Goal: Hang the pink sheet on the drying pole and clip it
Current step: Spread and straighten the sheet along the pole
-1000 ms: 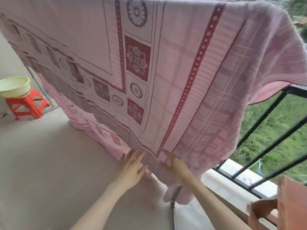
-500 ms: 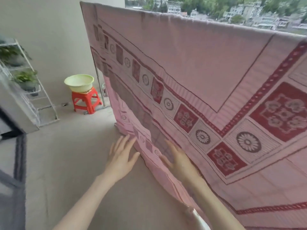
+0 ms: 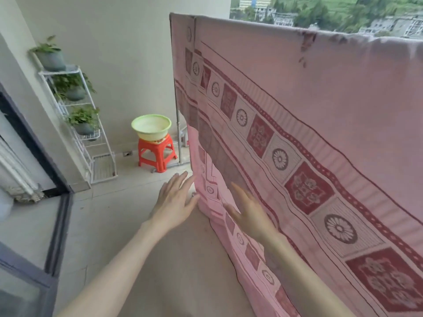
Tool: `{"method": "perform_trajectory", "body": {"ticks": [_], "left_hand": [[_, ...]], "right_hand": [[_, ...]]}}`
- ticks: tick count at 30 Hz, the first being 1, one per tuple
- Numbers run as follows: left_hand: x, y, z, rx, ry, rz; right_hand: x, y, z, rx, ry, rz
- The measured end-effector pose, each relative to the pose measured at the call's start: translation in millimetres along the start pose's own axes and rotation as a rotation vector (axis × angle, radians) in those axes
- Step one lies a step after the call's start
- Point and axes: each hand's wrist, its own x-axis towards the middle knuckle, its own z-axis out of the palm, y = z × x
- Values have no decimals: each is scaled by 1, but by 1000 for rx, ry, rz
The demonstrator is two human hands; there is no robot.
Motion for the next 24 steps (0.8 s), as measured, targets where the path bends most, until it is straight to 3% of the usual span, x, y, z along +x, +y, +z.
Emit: {"method": "perform_trajectory", "body": {"ticks": [7, 13, 19, 24], "left_hand": [[142, -91, -54, 26, 79, -29], [236, -185, -60, -52, 115, -115], [350, -296, -52, -110, 9, -106], [465, -382, -88, -134, 43, -86]], "right_hand": [[202, -35, 1, -7, 18, -122], [343, -52, 41, -26, -15, -157], [489, -64, 88, -73, -1, -118], [609, -88, 123, -57, 47, -36]]}}
